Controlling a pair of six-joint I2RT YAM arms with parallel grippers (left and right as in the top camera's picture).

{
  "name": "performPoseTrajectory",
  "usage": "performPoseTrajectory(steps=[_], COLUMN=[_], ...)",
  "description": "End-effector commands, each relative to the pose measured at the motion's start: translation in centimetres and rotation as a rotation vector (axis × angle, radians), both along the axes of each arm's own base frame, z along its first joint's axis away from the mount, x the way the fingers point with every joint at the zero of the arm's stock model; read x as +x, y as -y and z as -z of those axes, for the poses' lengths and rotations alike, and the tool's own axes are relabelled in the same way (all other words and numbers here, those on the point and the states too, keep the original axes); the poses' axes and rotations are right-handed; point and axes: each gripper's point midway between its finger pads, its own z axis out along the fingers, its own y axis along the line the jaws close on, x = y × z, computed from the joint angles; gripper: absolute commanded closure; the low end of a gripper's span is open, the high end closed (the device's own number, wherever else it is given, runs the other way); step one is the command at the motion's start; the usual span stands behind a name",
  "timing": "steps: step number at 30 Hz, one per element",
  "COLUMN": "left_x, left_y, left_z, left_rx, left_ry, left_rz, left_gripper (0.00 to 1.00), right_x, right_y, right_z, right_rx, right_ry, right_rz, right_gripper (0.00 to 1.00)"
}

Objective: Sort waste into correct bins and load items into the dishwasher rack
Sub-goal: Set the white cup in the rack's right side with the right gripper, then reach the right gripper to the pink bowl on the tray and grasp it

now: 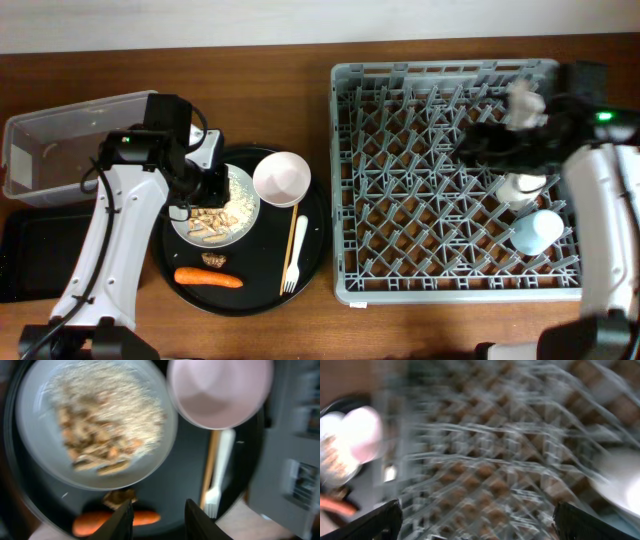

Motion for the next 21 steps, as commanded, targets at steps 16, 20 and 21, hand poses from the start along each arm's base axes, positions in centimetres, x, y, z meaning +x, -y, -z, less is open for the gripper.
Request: performPoseTrajectory(steps=[16,20,21], left_x=[-1.0,-1.1,-1.1], left_y=[-8.8,-8.8,-8.7], left_z=[-0.4,-0.3,-0.3], left_rx=[0.028,0.027,0.025], left_ry=[-0.042,-0.045,-0.046], left_rz=[-0.401,-0.401,-0.400], left_gripper=[0.37,0.37,0.37], right_x=[-0.1,0.2,0.6], right_y=[-26.4,-28.0,-27.8], right_z=[6.5,9.1,9.8], right_rx=[-0.140,-0.151,-0.175], right_ry=[0.146,0.130,0.121], right_rz=[-0.521,-0.540,-0.494], right_gripper=[0.07,0.08,0.08])
